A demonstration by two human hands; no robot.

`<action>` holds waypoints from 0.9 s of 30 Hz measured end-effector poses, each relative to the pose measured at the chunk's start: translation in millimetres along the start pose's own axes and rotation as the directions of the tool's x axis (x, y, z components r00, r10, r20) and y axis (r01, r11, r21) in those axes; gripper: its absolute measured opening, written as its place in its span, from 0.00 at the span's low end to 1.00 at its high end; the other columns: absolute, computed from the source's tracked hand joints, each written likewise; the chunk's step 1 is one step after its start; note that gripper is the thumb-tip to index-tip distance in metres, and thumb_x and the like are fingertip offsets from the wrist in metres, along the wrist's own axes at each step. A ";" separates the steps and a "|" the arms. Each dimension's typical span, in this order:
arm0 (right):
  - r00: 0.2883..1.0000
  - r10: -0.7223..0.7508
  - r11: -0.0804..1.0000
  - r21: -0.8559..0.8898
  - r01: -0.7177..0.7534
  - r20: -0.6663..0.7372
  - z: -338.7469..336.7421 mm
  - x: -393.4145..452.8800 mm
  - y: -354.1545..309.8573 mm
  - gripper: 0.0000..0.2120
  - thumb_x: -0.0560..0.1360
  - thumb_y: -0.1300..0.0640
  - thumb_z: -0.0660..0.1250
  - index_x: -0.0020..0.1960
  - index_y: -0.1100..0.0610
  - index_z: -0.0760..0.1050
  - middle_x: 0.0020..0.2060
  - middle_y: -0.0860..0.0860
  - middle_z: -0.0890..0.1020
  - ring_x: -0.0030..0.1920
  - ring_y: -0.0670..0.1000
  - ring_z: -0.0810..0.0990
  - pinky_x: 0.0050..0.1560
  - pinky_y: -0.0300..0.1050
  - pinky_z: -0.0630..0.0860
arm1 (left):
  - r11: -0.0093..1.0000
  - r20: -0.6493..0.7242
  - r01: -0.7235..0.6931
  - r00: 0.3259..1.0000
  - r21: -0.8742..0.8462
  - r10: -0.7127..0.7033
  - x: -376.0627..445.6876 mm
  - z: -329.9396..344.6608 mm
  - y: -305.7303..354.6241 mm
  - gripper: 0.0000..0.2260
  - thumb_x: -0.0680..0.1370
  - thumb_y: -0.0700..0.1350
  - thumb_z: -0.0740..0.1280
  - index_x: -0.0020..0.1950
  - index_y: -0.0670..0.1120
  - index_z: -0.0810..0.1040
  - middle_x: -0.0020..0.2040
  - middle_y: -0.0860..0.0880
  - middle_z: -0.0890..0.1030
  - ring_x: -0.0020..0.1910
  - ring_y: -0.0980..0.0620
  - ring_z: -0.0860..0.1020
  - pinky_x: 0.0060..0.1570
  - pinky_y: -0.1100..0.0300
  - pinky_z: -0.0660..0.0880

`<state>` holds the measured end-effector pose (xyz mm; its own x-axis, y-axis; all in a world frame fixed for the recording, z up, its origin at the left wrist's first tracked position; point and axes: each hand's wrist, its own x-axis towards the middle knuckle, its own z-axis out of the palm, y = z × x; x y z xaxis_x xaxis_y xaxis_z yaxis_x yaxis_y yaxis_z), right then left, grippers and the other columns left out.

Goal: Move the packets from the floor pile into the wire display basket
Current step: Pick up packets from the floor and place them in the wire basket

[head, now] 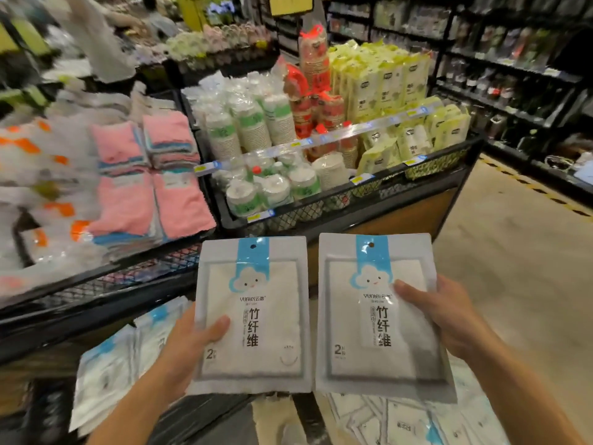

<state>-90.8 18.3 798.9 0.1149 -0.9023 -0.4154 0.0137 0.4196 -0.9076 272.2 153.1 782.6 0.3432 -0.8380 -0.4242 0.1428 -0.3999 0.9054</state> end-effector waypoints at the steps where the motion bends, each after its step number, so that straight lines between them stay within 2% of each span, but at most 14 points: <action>1: 0.999 0.006 1.000 -0.016 -0.005 0.038 15.4 -1.1 1.1 0.14 0.75 0.62 0.75 0.60 0.61 0.80 0.47 0.58 0.88 0.46 0.60 0.88 0.44 0.57 0.85 | 1.000 -0.052 -0.003 0.999 -0.017 0.002 -12.0 -13.8 -4.2 0.22 0.72 0.43 0.76 0.64 0.45 0.76 0.54 0.41 0.86 0.49 0.40 0.86 0.45 0.44 0.84; 4: 0.989 0.014 0.998 -0.069 -0.004 0.144 64.9 -5.3 2.5 0.13 0.76 0.62 0.74 0.59 0.60 0.79 0.46 0.57 0.88 0.45 0.59 0.89 0.42 0.56 0.85 | 0.998 -0.189 -0.013 0.982 -0.062 0.001 -44.0 -55.2 -17.0 0.15 0.77 0.39 0.71 0.62 0.46 0.77 0.53 0.42 0.87 0.49 0.41 0.87 0.46 0.43 0.83; 6: 0.977 0.024 0.995 -0.105 -0.002 0.212 99.0 -9.9 3.2 0.12 0.76 0.62 0.74 0.59 0.60 0.79 0.46 0.57 0.88 0.45 0.60 0.89 0.45 0.59 0.85 | 0.995 -0.243 -0.033 0.970 -0.094 0.009 -62.3 -85.2 -25.7 0.17 0.75 0.40 0.71 0.64 0.46 0.77 0.53 0.42 0.87 0.50 0.40 0.86 0.45 0.44 0.84; 10: 0.948 0.023 0.980 -0.196 0.041 0.316 169.1 -13.6 8.7 0.12 0.76 0.62 0.74 0.59 0.61 0.79 0.46 0.58 0.88 0.45 0.60 0.88 0.48 0.62 0.84 | 0.987 -0.367 -0.065 0.930 -0.150 0.005 -89.7 -144.2 -46.0 0.14 0.78 0.37 0.70 0.63 0.44 0.78 0.54 0.41 0.87 0.53 0.38 0.85 0.55 0.37 0.80; 13: 0.923 0.035 0.969 -0.239 0.063 0.384 226.4 -15.6 18.4 0.12 0.77 0.62 0.74 0.60 0.61 0.79 0.46 0.58 0.88 0.45 0.60 0.88 0.46 0.59 0.85 | 0.979 -0.441 -0.058 0.897 -0.196 -0.035 -105.7 -190.1 -64.9 0.15 0.78 0.37 0.70 0.64 0.43 0.77 0.53 0.40 0.86 0.51 0.37 0.86 0.54 0.37 0.80; 15: 0.908 0.048 0.966 -0.251 0.064 0.416 264.3 -18.7 26.8 0.12 0.77 0.63 0.74 0.59 0.61 0.80 0.47 0.58 0.88 0.46 0.60 0.88 0.47 0.61 0.85 | 0.971 -0.477 -0.042 0.875 -0.236 -0.078 -115.4 -222.0 -76.2 0.14 0.78 0.37 0.70 0.64 0.42 0.77 0.53 0.39 0.86 0.51 0.36 0.85 0.56 0.35 0.79; 18: 0.899 0.067 0.961 -0.270 0.059 0.433 315.4 -22.8 42.8 0.11 0.77 0.64 0.73 0.59 0.62 0.80 0.47 0.59 0.88 0.46 0.61 0.88 0.49 0.63 0.85 | 0.959 -0.533 -0.043 0.838 -0.281 -0.118 -127.3 -270.0 -95.7 0.13 0.78 0.37 0.69 0.63 0.41 0.78 0.52 0.38 0.86 0.51 0.35 0.85 0.57 0.32 0.78; 22: 0.894 0.099 0.951 -0.306 0.044 0.437 369.9 -23.6 69.1 0.11 0.77 0.65 0.73 0.58 0.62 0.80 0.48 0.59 0.88 0.46 0.61 0.88 0.46 0.59 0.85 | 0.939 -0.550 -0.044 0.820 -0.342 -0.161 -137.8 -320.9 -120.9 0.13 0.78 0.37 0.69 0.63 0.43 0.78 0.53 0.40 0.87 0.50 0.37 0.86 0.52 0.37 0.81; 27: 0.905 0.129 0.944 -0.330 0.012 0.404 422.8 -9.3 89.0 0.11 0.76 0.65 0.74 0.58 0.62 0.81 0.47 0.59 0.88 0.46 0.61 0.88 0.48 0.61 0.84 | 0.925 -0.548 -0.037 0.814 -0.377 -0.191 -125.4 -359.7 -141.2 0.14 0.79 0.37 0.69 0.65 0.44 0.77 0.56 0.40 0.86 0.54 0.37 0.85 0.57 0.33 0.79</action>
<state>329.4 105.7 747.6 0.5075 -0.7229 -0.4689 -0.3130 0.3523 -0.8820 543.0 448.2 714.2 0.7610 -0.4028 -0.5085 0.4695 -0.1988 0.8602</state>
